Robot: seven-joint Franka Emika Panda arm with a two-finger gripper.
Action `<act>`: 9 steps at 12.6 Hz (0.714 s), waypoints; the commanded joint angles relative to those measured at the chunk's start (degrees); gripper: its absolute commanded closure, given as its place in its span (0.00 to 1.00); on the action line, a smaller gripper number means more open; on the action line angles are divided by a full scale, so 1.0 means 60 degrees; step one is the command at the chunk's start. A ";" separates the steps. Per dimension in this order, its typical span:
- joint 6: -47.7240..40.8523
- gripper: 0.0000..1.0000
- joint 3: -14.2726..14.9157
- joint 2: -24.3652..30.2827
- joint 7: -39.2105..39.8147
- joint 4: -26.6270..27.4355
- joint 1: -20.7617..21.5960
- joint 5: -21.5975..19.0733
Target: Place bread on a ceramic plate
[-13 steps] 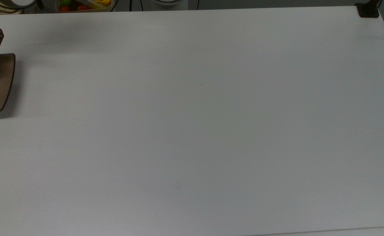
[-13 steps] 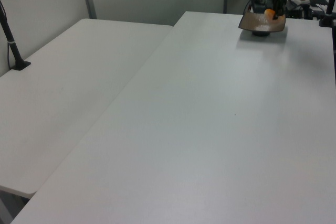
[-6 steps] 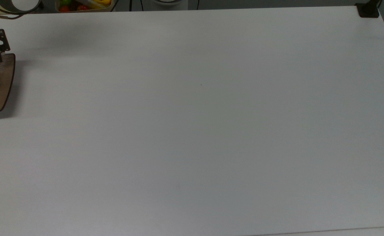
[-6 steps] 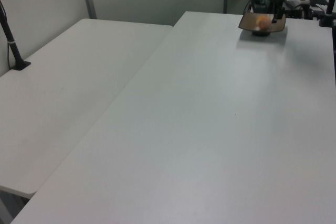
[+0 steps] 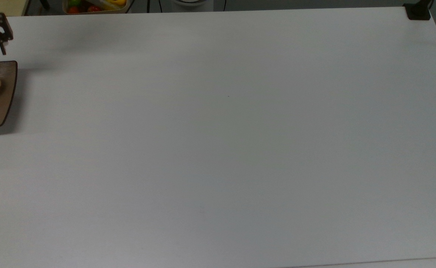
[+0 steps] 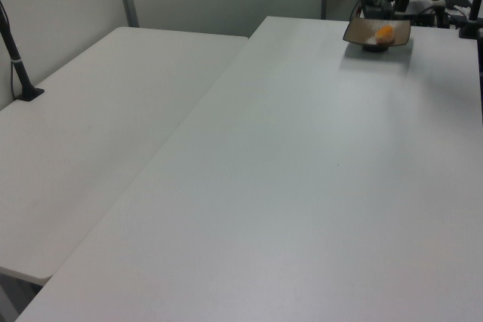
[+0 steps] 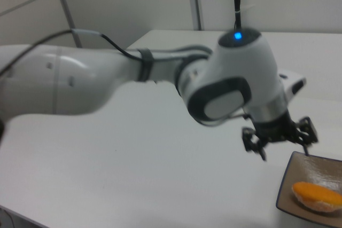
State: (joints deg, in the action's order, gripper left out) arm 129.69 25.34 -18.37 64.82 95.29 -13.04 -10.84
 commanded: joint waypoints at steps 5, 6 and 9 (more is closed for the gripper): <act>-0.4264 0.00 -0.1290 0.2663 -0.4627 -0.0133 0.0284 0.0297; -0.5156 0.00 -0.1786 0.2840 -0.5593 -0.0482 0.0298 0.0646; -0.6277 0.00 -0.3280 0.3075 -0.7734 -0.0925 0.0313 0.1250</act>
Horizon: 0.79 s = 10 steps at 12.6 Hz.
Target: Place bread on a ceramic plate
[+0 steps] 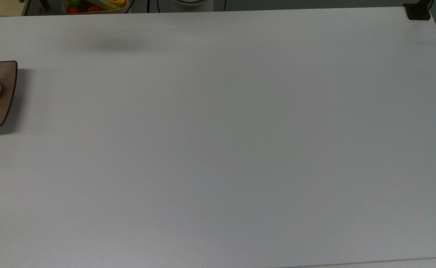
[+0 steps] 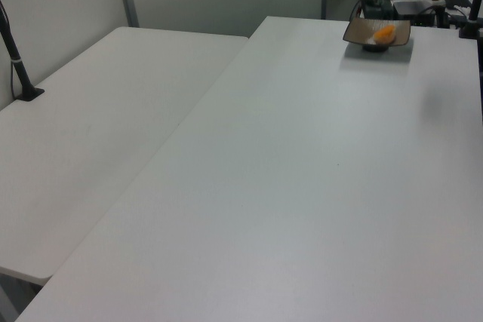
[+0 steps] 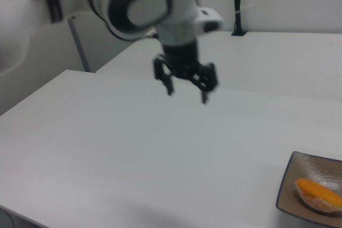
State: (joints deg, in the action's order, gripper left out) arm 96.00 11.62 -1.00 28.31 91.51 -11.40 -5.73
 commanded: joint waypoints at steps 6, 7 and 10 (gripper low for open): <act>-0.0518 0.00 -0.1717 0.0226 -0.4465 -0.0194 0.1472 0.0485; -0.0488 0.00 -0.1731 0.0197 -0.4629 -0.0121 0.1576 0.0486; -0.0561 0.00 -0.2067 0.0167 -0.4660 0.0040 0.1651 0.0791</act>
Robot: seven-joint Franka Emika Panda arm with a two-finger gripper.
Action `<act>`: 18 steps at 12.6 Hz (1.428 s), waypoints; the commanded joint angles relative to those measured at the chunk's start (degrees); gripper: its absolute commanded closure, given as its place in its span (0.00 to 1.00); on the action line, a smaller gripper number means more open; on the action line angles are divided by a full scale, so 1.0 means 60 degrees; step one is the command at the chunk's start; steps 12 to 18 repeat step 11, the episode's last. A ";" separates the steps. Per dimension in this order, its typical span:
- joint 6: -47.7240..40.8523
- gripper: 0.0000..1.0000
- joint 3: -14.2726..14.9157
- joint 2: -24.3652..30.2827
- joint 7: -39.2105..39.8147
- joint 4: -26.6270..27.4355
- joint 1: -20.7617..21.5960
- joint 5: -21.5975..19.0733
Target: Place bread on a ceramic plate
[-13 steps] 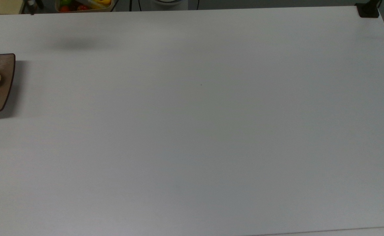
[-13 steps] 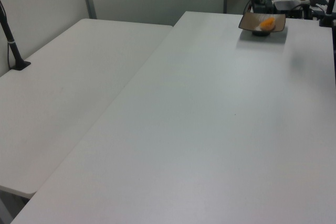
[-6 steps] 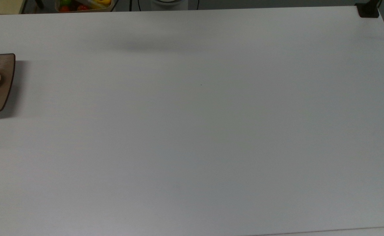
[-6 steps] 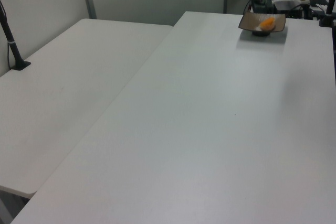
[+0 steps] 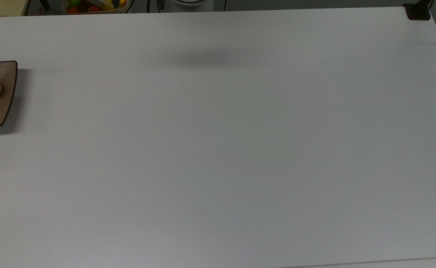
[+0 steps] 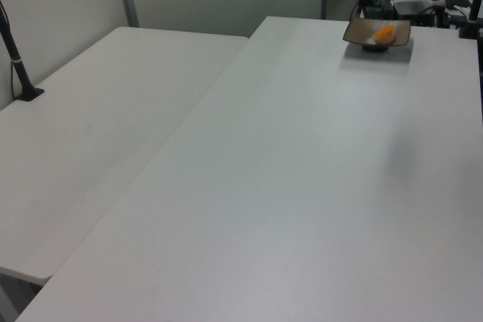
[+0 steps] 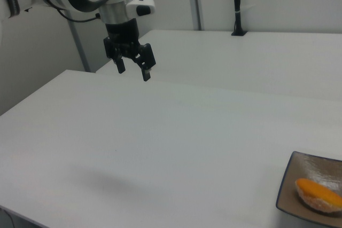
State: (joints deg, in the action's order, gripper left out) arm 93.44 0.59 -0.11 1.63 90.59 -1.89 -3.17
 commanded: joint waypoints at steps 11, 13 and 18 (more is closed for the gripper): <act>-0.0060 0.00 -0.0553 0.0018 -0.0213 0.0311 0.0037 0.0996; -0.0060 0.00 -0.0553 0.0018 -0.0213 0.0311 0.0037 0.0996; -0.0060 0.00 -0.0553 0.0018 -0.0213 0.0311 0.0037 0.0996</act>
